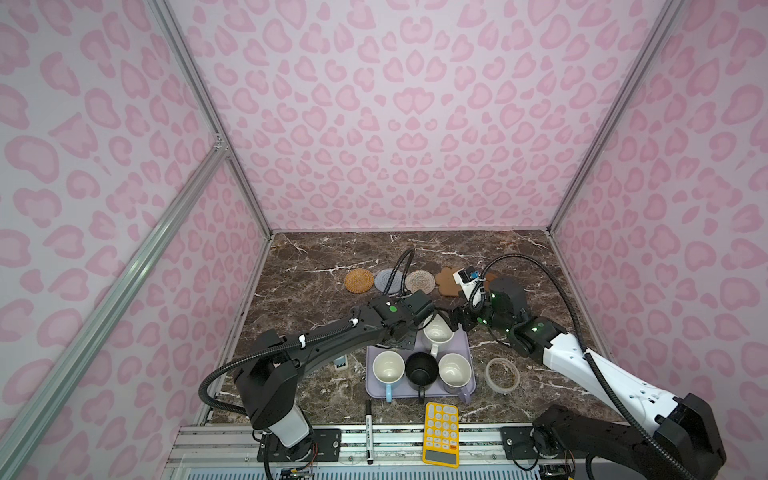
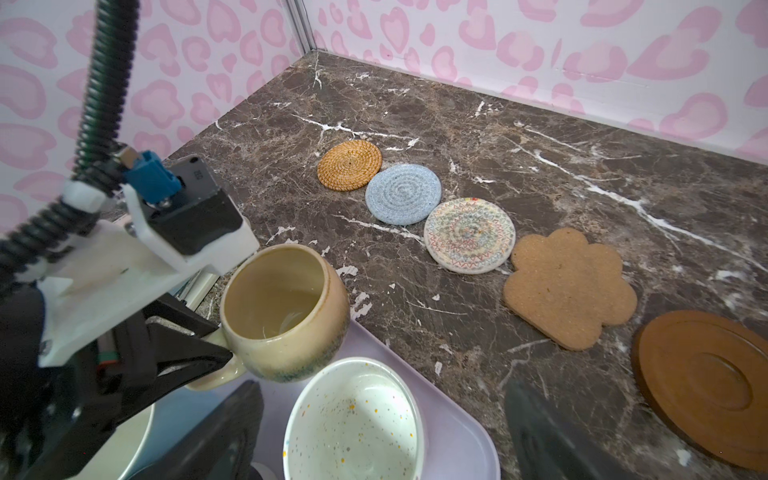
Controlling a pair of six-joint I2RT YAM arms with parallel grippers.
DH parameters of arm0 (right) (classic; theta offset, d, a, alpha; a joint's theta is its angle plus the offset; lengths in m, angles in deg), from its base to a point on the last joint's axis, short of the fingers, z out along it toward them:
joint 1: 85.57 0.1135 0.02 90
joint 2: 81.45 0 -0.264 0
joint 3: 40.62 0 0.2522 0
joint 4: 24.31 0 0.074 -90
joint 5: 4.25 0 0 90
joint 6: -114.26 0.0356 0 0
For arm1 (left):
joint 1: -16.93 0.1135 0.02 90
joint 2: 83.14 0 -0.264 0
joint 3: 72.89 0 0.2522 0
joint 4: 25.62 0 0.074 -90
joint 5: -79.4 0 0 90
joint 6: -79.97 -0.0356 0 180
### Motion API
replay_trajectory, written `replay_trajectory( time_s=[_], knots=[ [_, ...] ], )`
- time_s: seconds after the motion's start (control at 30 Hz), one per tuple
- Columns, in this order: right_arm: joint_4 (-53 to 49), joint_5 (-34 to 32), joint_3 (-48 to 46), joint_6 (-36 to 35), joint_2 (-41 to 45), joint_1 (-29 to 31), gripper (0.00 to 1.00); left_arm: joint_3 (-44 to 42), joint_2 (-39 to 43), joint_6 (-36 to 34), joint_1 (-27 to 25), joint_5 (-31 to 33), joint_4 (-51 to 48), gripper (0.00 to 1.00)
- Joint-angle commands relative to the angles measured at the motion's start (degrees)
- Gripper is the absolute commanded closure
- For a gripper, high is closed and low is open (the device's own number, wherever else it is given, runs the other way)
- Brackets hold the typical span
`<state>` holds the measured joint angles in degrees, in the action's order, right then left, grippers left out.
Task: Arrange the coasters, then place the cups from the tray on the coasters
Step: 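Close the left gripper on the beige mug's handle and lift it, then carry the beige mug with the left gripper onto the woven rattan coaster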
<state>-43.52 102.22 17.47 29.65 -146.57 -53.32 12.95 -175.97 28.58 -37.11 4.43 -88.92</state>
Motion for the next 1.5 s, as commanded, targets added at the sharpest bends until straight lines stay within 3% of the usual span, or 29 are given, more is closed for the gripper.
replay_trajectory(
  time_s=[0.0,0.4,0.77,1.17,1.47],
  knots=[
    [1.5,-0.5,0.0,0.2,-0.2,0.0,0.07,-0.4,1.2,1.3,0.0,3.6,2.4,0.99],
    [3.3,1.2,0.7,1.9,-2.8,0.6,0.08,-1.6,4.3,1.6,1.5,9.9,2.7,0.99],
    [3.8,-0.1,9.2,5.1,-13.0,6.0,0.05,-3.1,6.3,-4.2,11.2,12.3,10.6,0.99],
    [1.3,-0.9,20.0,5.2,-26.0,7.6,0.05,-2.0,-0.7,-14.8,22.2,12.4,24.8,0.99],
    [0.1,0.2,22.3,5.1,-28.8,5.8,0.05,2.2,-7.1,-20.9,27.0,8.8,28.2,0.99]
  ],
)
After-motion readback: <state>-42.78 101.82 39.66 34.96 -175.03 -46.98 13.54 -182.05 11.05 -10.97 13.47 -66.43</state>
